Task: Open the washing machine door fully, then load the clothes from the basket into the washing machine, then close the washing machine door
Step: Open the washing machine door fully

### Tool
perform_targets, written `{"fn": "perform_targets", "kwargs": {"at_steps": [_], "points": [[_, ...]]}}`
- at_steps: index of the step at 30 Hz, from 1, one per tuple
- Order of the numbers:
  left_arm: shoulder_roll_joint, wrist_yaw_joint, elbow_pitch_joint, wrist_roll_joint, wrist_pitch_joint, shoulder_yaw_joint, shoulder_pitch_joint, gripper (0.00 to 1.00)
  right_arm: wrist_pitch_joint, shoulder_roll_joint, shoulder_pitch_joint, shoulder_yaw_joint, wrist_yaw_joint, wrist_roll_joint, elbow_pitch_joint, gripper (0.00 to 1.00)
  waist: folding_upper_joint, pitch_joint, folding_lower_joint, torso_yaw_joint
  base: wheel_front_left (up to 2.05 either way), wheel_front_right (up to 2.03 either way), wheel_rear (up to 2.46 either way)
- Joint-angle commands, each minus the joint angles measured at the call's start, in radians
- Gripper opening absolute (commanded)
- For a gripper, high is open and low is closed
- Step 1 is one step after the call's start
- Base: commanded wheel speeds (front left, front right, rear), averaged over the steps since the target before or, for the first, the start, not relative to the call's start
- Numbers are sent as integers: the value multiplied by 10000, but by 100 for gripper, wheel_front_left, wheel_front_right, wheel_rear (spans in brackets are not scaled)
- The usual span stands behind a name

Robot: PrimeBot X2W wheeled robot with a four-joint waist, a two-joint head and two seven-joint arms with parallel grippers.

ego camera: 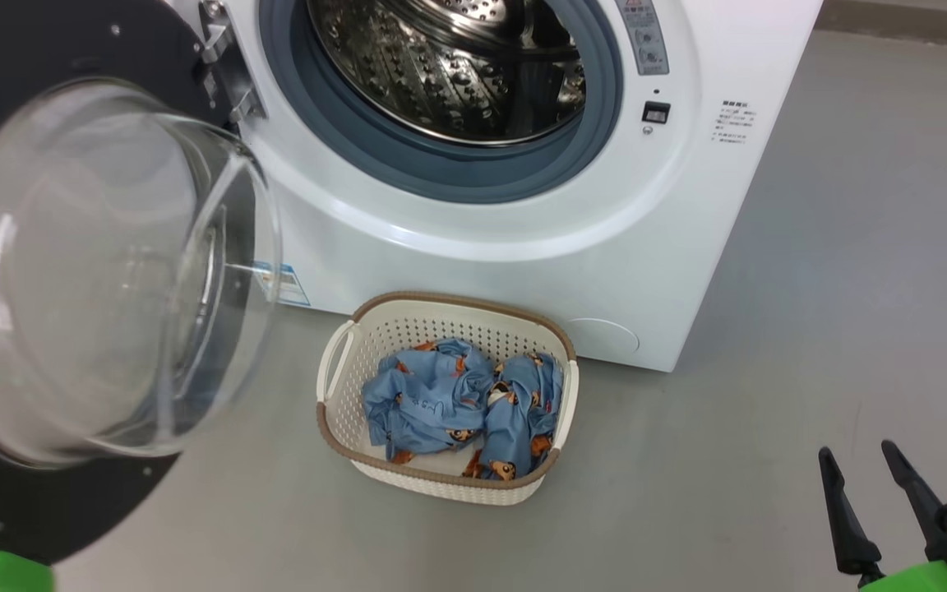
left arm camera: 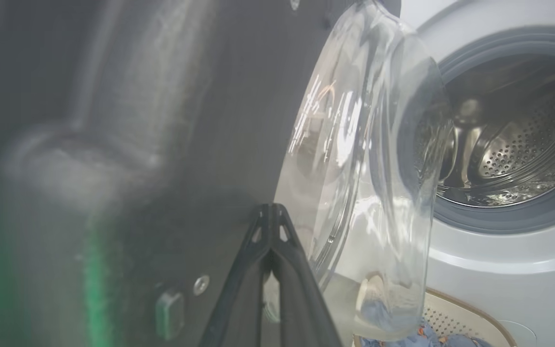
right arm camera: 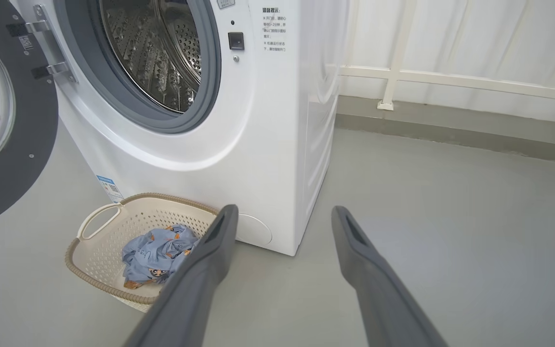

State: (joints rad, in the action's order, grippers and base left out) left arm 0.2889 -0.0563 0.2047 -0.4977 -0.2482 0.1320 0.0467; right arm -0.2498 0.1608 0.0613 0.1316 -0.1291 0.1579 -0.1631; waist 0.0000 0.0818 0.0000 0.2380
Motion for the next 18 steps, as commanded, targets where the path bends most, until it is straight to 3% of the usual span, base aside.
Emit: {"fn": "perform_targets", "kwargs": {"at_steps": [1,10,18], "points": [[591,-28,32,162,-133,795,609,0,-120,234,-326,-291,-16,-150,285,100,0,102,0,1,0,0,0],[1008,432,1152,644,-134,1845,1499,0,-120,279,-524,-339,-16,-195,334,100,0,469,0,7,0,0,0],[1639,1033,2944,1117,-135,2769,2758,0,-120,327,-844,-497,-16,-239,365,100,0,853,0,-122,0,0,0]]}}
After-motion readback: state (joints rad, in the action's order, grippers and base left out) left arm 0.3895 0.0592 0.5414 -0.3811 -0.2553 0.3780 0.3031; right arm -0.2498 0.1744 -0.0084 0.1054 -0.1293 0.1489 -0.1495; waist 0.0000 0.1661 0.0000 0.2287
